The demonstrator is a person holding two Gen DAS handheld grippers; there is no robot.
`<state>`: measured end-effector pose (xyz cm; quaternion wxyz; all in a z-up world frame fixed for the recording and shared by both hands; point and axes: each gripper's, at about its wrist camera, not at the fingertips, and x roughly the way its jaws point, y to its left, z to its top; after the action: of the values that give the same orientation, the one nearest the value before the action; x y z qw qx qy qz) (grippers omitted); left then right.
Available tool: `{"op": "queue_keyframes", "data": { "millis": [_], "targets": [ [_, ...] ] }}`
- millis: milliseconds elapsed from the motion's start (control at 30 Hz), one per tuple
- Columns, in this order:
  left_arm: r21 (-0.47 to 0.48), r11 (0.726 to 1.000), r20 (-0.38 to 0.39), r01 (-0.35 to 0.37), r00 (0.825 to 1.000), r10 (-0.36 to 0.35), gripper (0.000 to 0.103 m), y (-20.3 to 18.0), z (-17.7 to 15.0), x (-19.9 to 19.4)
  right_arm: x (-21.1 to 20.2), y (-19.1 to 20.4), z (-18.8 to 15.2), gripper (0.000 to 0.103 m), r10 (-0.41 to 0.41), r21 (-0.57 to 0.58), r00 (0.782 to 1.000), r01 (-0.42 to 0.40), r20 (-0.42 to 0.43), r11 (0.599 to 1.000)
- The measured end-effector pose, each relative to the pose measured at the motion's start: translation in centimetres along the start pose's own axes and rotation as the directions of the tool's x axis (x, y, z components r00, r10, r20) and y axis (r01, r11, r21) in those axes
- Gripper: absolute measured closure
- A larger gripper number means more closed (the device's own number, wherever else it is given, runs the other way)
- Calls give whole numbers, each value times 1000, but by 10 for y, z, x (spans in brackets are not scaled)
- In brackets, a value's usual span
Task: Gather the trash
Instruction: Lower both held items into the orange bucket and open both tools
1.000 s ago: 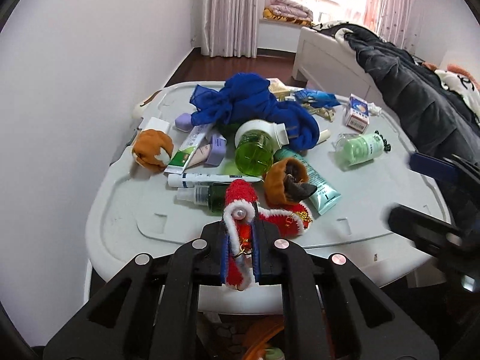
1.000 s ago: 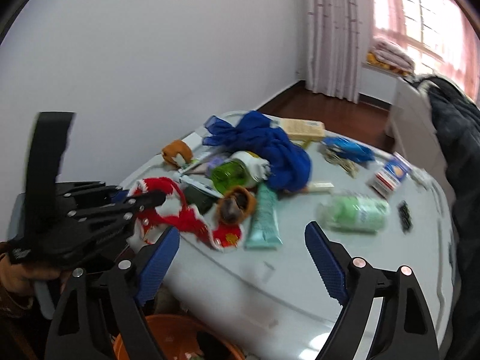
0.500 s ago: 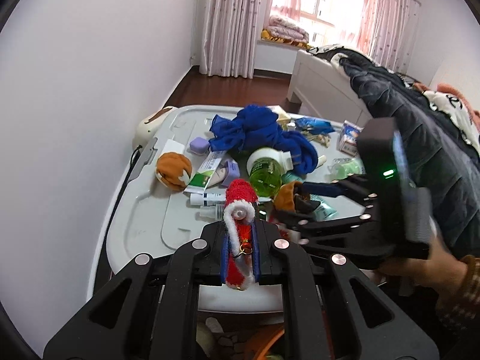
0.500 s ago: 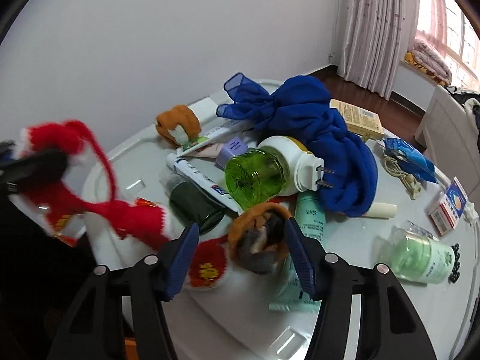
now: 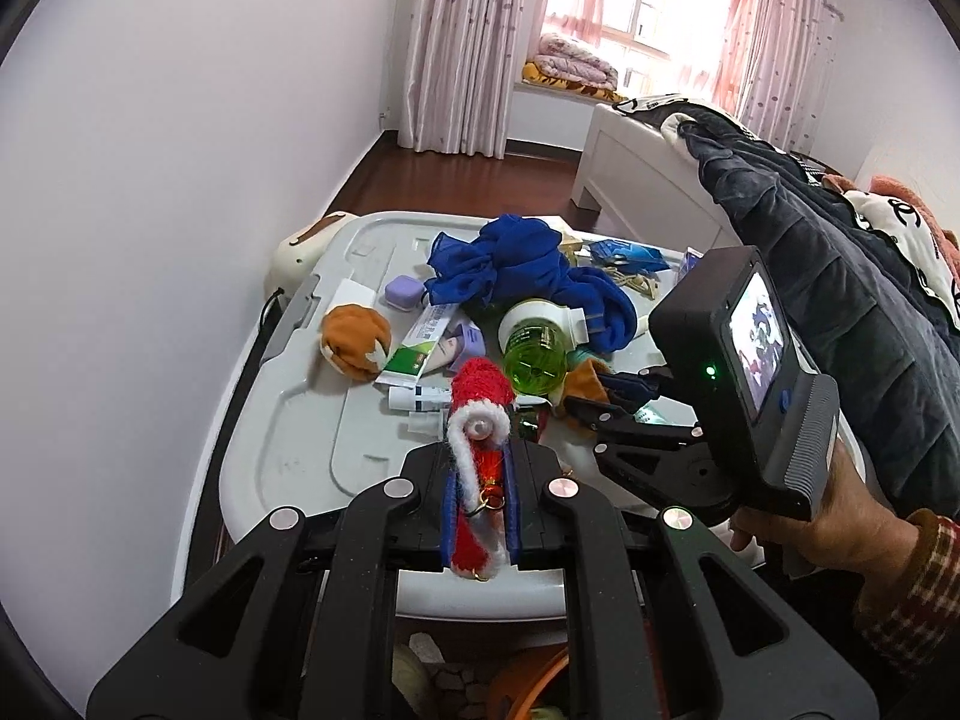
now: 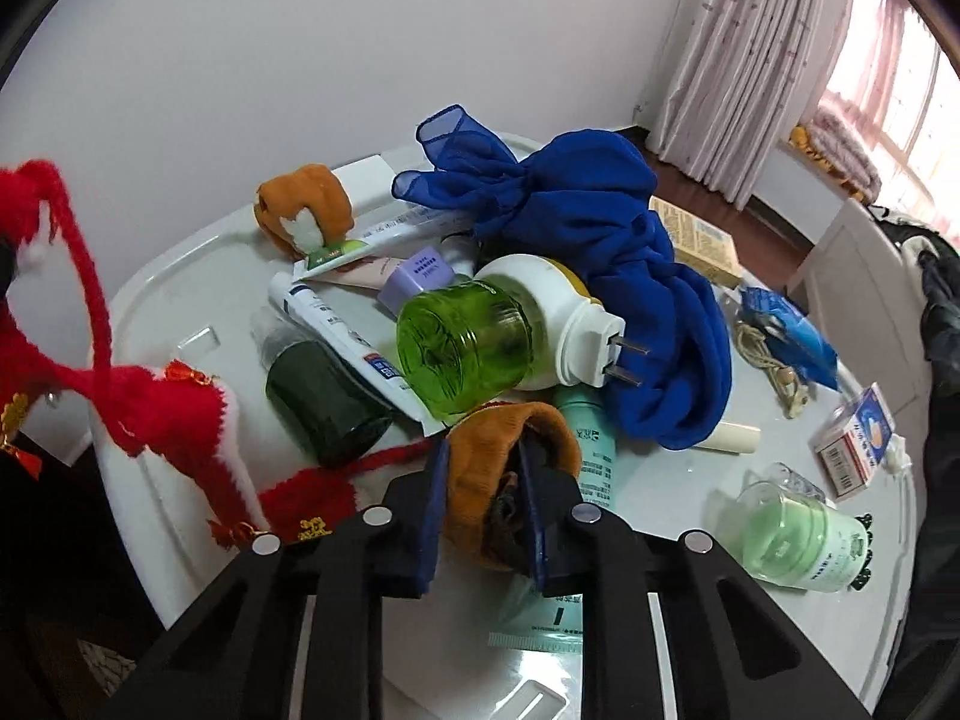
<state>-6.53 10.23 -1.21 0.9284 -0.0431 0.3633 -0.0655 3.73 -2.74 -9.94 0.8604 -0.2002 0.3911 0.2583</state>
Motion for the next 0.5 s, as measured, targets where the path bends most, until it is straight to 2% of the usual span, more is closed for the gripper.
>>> {"op": "queue_keyframes", "data": {
  "millis": [267, 500],
  "targets": [
    [8, 1000, 17, 17, 1000, -17, 92, -6, 4, -11, -50, -19, 4, 83, 25, 71, 992, -34, 126, 997],
    [41, 998, 62, 44, 997, -47, 92, -32, 12, -46, -116, -30, -2, 83, 37, 101, 973, -61, 226, 993]
  ]
}}
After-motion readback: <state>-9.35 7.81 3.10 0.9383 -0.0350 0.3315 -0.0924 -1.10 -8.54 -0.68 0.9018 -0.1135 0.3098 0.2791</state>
